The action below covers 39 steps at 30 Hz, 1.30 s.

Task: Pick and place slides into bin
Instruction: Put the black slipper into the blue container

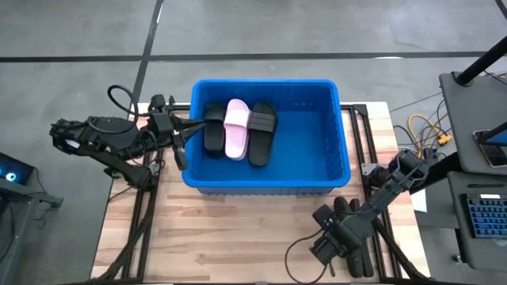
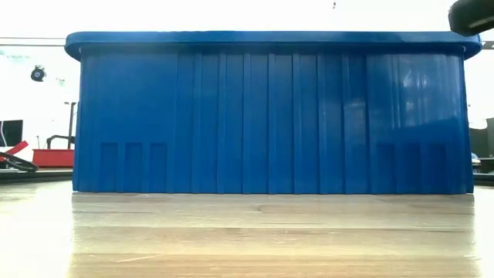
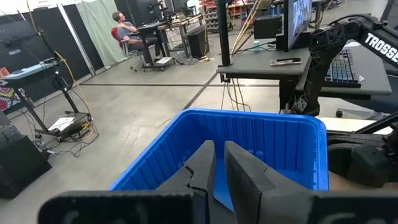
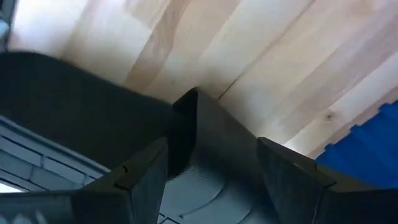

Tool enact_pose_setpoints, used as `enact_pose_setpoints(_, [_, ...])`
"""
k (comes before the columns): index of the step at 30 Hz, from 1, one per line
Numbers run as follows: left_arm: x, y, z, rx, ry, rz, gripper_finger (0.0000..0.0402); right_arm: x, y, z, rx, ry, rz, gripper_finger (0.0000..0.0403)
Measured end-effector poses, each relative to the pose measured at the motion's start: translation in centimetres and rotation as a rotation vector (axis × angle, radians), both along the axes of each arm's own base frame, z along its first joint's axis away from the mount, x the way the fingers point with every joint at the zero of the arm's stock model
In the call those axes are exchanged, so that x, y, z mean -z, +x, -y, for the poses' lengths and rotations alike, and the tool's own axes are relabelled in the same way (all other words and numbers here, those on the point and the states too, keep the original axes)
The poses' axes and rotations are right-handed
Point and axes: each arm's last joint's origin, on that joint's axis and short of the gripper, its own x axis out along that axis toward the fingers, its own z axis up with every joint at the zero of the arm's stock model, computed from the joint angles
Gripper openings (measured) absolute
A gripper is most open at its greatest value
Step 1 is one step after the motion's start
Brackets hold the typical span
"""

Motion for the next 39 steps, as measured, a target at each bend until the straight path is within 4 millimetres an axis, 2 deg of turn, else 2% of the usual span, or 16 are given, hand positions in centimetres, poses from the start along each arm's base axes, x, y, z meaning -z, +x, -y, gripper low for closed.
enact_pose_setpoints(11, [0.0,0.0,0.0,0.0,-0.001,0.001,0.0022,2.4,-0.5,0.3,0.006,-0.044,0.033,0.0233])
enact_pose_setpoints(19, [0.0,0.0,0.0,-0.001,-0.001,0.002,0.0022,2.6,-0.4,0.4,-0.005,-0.081,0.073,0.0208])
enact_pose_setpoints(25, [0.0,0.0,0.0,-0.001,-0.001,0.002,0.0022,2.6,-0.3,0.4,-0.032,-0.095,0.089,0.0149])
enact_pose_setpoints(32, [0.0,0.0,0.0,-0.001,-0.001,0.002,0.0022,2.6,-0.3,0.4,-0.037,-0.092,0.092,0.003])
enact_pose_setpoints(39, [0.0,0.0,0.0,0.0,-0.001,0.002,0.0022,2.7,-0.1,0.3,-0.05,-0.077,0.107,0.0013])
